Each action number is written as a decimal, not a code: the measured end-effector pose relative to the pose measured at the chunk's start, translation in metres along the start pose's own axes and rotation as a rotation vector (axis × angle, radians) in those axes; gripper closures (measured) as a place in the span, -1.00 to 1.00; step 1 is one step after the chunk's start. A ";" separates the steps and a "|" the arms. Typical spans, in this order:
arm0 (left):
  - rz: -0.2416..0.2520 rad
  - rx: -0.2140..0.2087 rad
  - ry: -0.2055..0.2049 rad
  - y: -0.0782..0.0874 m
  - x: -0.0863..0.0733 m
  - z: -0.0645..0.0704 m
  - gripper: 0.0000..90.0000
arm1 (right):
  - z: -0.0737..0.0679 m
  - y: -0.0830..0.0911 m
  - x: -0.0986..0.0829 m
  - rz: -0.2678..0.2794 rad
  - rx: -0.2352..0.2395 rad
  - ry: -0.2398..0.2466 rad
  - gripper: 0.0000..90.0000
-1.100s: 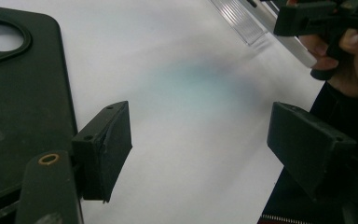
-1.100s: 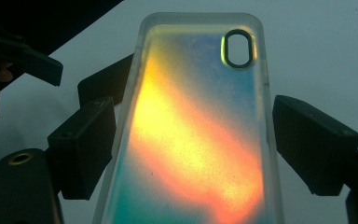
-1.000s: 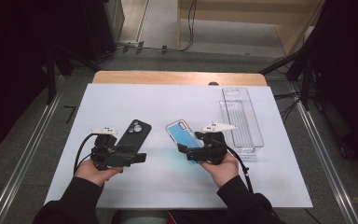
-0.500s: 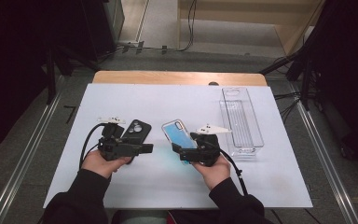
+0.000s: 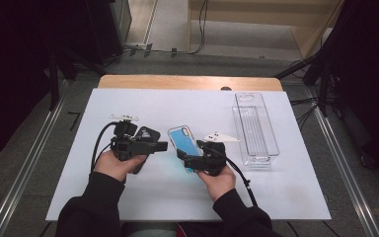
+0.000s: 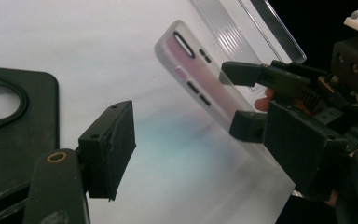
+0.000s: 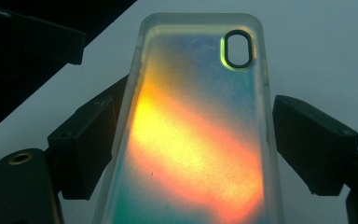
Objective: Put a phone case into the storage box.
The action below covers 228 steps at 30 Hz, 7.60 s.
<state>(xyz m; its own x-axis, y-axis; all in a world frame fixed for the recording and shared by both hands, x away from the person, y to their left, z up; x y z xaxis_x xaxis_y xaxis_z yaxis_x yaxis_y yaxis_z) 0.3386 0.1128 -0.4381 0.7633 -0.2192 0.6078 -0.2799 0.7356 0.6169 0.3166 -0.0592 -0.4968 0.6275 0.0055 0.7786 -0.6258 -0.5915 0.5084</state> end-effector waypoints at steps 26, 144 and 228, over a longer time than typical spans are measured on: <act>0.028 0.088 0.086 -0.033 0.019 -0.009 -0.26 | -0.013 -0.009 -0.007 0.089 0.054 -0.087 -0.68; 0.256 -0.038 -0.144 -0.036 0.000 0.057 0.64 | -0.017 0.019 0.022 -0.027 0.018 0.231 -0.67; -0.102 -0.085 -0.344 0.005 -0.076 -0.013 -0.31 | 0.050 0.093 0.069 -0.062 0.169 0.294 -0.67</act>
<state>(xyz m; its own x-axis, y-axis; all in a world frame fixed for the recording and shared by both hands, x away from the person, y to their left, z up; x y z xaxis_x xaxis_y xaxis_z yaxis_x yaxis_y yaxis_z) 0.2866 0.1409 -0.4879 0.5403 -0.4862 0.6868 -0.1517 0.7465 0.6479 0.3249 -0.1542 -0.4140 0.4862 0.2626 0.8335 -0.4896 -0.7082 0.5087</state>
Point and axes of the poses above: each handheld gripper's, and its own axes: y roughly backward along the jaws, x roughly out of its top, z roughly to its right, the point moved 6 cm from there along -y, roughly forward along the jaws, and after that the axes turned 2 degrees about -x, right-handed, at the moved point
